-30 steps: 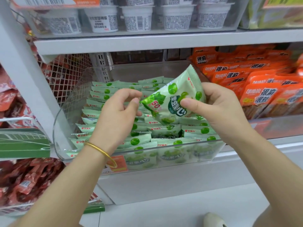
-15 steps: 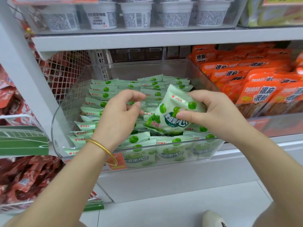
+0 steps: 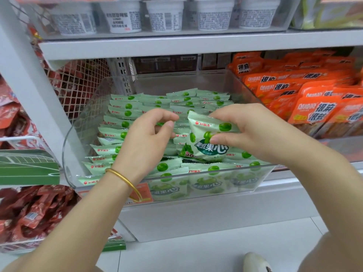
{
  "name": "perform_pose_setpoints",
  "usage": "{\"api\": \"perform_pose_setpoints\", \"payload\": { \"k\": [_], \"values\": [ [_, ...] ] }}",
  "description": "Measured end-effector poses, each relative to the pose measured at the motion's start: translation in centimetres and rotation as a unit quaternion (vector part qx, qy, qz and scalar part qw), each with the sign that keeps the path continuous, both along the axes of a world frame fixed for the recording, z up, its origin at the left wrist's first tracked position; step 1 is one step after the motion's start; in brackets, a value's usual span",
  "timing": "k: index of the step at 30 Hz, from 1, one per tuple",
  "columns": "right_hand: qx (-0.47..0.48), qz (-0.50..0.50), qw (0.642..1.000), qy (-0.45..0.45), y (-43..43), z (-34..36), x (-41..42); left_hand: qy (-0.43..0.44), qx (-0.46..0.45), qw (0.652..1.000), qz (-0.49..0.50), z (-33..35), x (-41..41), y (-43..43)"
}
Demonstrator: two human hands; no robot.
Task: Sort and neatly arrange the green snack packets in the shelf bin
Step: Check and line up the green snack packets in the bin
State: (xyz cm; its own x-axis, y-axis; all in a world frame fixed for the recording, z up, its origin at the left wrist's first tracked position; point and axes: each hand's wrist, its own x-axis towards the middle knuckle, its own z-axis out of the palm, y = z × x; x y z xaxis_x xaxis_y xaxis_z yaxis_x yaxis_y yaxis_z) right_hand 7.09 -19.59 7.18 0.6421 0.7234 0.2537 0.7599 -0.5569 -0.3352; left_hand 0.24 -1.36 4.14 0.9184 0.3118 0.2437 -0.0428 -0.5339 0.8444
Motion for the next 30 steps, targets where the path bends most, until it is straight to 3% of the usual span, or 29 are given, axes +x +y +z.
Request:
{"api": "perform_pose_setpoints", "payload": {
  "k": [8,13,18,22,28,30],
  "values": [
    [-0.017,-0.020,1.000,-0.002,0.2,0.2,-0.1,0.036,0.022,0.999,-0.003,-0.1,-0.3,0.5],
    [-0.086,0.005,0.996,-0.014,1.4,-1.2,-0.5,0.050,0.067,0.996,-0.022,-0.5,-0.6,0.3],
    [-0.077,0.018,0.997,0.007,1.1,-1.3,-0.4,0.021,0.090,0.996,-0.008,-0.5,-0.7,0.3],
    [-0.036,-0.012,0.999,-0.038,0.1,-0.9,-0.4,-0.011,0.099,0.995,-0.009,-0.5,-0.6,0.2],
    [-0.104,0.004,0.994,-0.043,1.4,-3.2,0.1,-0.030,0.119,0.992,-0.009,-0.8,0.1,-0.1],
    [-0.082,0.003,0.996,-0.020,0.9,-2.9,0.4,-0.033,0.119,0.992,-0.019,-0.8,0.2,-0.1]
  ]
}}
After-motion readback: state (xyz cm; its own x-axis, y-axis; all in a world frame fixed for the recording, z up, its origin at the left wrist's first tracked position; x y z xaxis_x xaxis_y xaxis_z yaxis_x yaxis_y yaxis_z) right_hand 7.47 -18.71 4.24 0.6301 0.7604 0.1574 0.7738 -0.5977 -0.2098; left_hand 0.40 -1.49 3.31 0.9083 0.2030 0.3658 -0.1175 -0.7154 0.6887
